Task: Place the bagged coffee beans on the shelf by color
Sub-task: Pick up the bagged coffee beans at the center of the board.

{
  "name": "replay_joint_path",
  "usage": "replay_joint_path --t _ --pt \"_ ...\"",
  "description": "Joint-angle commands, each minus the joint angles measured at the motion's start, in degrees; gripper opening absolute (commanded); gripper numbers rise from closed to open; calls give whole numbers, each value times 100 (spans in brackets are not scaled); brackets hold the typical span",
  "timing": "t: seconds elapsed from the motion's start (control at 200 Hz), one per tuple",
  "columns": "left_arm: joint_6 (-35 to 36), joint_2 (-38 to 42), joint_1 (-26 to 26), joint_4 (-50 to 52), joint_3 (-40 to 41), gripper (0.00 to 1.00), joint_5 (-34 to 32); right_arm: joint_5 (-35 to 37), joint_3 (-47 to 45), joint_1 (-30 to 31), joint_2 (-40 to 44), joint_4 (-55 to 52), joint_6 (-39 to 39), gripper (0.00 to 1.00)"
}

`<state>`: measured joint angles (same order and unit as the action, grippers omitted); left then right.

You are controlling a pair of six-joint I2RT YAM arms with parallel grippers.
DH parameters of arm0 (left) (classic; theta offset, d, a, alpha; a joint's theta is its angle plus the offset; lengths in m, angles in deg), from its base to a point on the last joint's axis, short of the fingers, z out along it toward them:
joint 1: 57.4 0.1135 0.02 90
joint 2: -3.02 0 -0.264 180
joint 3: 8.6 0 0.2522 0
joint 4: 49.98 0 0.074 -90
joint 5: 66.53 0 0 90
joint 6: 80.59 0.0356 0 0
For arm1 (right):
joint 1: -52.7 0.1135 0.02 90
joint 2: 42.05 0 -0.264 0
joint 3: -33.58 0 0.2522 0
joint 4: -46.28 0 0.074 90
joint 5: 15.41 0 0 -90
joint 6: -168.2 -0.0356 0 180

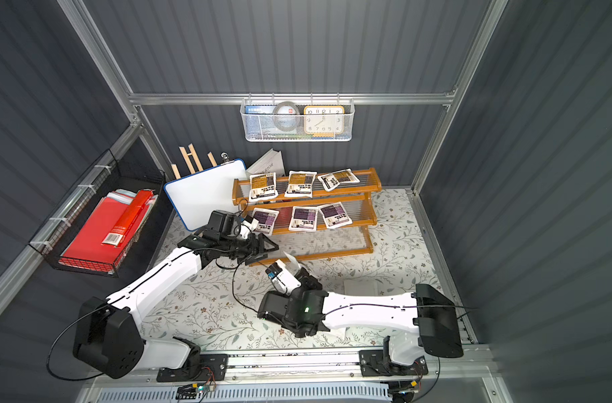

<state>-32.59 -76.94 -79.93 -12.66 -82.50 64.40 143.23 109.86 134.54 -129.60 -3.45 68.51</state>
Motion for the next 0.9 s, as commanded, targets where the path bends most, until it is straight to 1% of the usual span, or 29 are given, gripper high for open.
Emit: replay_joint_path --t 0.0,0.07,0.18,0.225,0.26,0.305,0.365,0.4,0.41,0.525,0.595,0.715,0.895 --pt "-302 69 1 -155 -15 75 464 1301 126 33 -489 5 472 0" --pt "-342 121 -1 -171 -3 76 455 1469 304 35 -705 -173 235 0" --pt "-441 213 -5 -242 241 76 447 1771 548 41 -943 -339 -15 0" --pt "-458 250 -6 -263 353 76 425 1906 718 41 -1059 -630 -316 0" --pt "-463 277 -5 -268 415 76 391 1959 900 53 -1179 -1035 -713 0" --pt "-508 303 -3 -317 503 76 400 2022 1199 64 -1351 -1753 -1417 0" --pt "-564 336 -2 -396 580 75 393 2170 1621 123 -1688 -3015 -2727 0" --pt "-616 356 -6 -467 614 75 382 2273 1882 151 -1956 -3866 -3662 0" --pt "-630 365 -6 -486 619 75 381 2309 1938 160 -2035 -4061 -3783 0" --pt "-757 381 10 -718 614 75 401 2688 2004 309 -2567 -4120 -3494 0" --pt "-753 389 0 -747 569 75 440 2669 2078 332 -2743 -4123 -3556 0" --pt "-642 426 2 -577 505 75 435 2551 2094 332 -2599 -4120 -3747 0" --pt "-625 498 11 -594 702 75 458 2426 1827 367 -2370 -4122 -3863 0"
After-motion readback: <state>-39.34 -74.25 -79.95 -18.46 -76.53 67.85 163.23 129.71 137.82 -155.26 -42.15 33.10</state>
